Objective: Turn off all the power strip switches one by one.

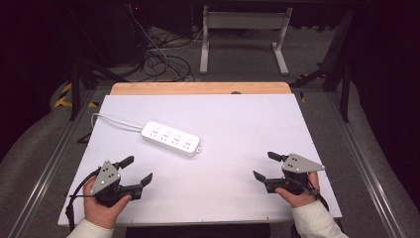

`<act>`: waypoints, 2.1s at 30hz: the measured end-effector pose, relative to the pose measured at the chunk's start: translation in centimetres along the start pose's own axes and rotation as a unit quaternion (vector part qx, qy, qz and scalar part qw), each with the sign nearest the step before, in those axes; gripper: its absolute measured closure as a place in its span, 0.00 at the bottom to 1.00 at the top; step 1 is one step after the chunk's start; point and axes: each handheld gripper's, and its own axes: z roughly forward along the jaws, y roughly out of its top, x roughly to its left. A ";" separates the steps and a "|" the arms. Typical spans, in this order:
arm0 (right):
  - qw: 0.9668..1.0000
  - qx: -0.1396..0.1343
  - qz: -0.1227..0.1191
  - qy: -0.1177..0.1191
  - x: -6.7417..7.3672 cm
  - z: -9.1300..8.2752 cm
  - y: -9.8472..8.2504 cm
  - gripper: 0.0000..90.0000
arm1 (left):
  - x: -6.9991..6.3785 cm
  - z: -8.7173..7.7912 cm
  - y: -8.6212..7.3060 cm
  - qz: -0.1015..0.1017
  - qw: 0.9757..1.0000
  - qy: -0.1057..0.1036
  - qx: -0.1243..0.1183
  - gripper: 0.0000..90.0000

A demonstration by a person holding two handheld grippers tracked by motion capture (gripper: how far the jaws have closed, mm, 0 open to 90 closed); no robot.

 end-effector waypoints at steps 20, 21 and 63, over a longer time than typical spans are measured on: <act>1.000 0.003 -0.002 -0.001 0.1 0.1 0.0 0.21 | 0.0 -0.2 0.5 0.005 1.000 -0.017 -0.017 0.32; 1.000 0.003 -0.002 -0.001 0.1 0.1 0.0 0.21 | -0.1 -0.4 0.7 0.007 1.000 -0.016 -0.010 0.37; 1.000 0.015 -0.005 0.007 0.4 0.6 -0.2 0.22 | 3.7 6.9 6.1 -0.023 0.999 -0.014 0.024 0.64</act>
